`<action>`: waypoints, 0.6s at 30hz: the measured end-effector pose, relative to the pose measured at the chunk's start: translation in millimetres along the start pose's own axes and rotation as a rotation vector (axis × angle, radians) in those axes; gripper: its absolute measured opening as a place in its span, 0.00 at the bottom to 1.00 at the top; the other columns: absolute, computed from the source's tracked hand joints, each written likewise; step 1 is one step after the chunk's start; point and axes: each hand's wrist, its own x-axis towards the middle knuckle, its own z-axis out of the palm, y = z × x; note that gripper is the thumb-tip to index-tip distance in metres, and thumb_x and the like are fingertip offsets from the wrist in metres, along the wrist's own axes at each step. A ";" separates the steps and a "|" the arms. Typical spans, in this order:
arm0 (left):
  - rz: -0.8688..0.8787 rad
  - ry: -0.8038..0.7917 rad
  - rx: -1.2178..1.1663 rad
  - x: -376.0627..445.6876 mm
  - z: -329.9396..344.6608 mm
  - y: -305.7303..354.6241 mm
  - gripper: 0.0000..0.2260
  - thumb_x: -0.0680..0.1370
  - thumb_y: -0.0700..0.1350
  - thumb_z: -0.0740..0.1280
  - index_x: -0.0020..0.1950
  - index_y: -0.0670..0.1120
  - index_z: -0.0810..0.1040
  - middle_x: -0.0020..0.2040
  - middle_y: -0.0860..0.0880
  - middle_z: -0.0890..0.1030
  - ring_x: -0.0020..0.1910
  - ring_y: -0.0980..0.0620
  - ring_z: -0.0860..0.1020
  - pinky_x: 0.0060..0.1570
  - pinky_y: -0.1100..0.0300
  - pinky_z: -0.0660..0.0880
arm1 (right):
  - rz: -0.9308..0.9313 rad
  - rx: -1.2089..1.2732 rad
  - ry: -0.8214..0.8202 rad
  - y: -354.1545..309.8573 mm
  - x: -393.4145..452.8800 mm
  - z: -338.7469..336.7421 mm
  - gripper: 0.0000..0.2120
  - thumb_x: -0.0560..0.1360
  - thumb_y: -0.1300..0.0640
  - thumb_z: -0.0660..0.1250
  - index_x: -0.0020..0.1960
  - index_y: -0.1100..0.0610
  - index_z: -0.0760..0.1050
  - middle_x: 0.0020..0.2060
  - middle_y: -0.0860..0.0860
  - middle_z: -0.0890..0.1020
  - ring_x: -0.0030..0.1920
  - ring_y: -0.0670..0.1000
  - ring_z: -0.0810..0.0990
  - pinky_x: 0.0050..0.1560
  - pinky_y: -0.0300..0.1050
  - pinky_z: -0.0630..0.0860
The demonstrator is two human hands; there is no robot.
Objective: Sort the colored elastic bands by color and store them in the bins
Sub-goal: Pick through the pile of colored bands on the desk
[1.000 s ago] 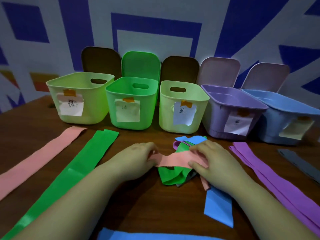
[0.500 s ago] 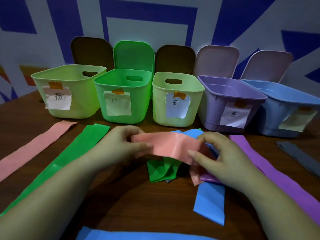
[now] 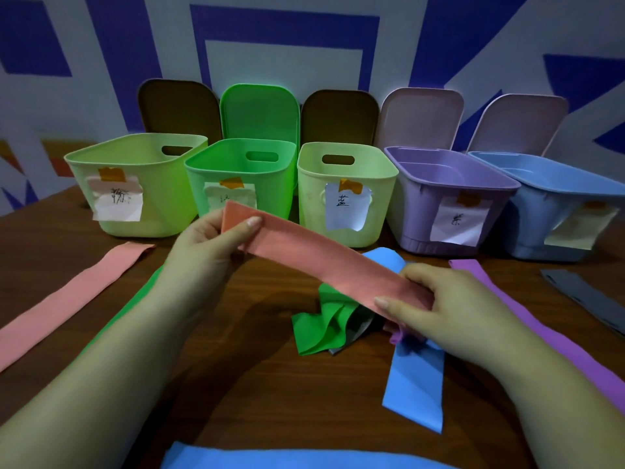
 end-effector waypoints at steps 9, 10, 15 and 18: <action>-0.015 0.231 -0.052 11.8 -10.6 -4.7 0.03 0.77 0.40 0.64 0.46 0.44 0.77 0.42 0.49 0.80 0.42 0.55 0.78 0.45 0.62 0.77 | -0.001 0.187 0.029 11.2 6.5 8.3 0.06 0.74 0.48 0.67 0.43 0.49 0.74 0.39 0.44 0.79 0.42 0.41 0.75 0.40 0.31 0.69; -0.038 0.246 -0.077 14.2 -12.9 -5.8 0.03 0.77 0.40 0.65 0.47 0.44 0.78 0.43 0.48 0.80 0.43 0.54 0.79 0.47 0.61 0.77 | -0.019 0.354 0.052 7.2 6.9 9.1 0.05 0.73 0.51 0.68 0.42 0.51 0.75 0.37 0.44 0.80 0.40 0.40 0.76 0.39 0.30 0.69; -0.132 0.234 0.011 15.6 -10.9 -17.8 0.02 0.76 0.41 0.66 0.46 0.44 0.79 0.39 0.49 0.82 0.36 0.55 0.80 0.36 0.63 0.75 | -0.070 0.993 0.099 -14.2 4.4 9.3 0.03 0.68 0.57 0.66 0.39 0.57 0.76 0.29 0.43 0.81 0.32 0.36 0.76 0.34 0.28 0.72; -0.132 0.260 -0.008 16.1 -9.8 -17.2 0.02 0.77 0.40 0.66 0.46 0.44 0.78 0.35 0.50 0.82 0.32 0.57 0.80 0.29 0.66 0.74 | -0.042 0.921 0.101 -9.7 5.9 7.0 0.02 0.71 0.62 0.67 0.40 0.58 0.76 0.30 0.43 0.81 0.32 0.36 0.76 0.34 0.29 0.73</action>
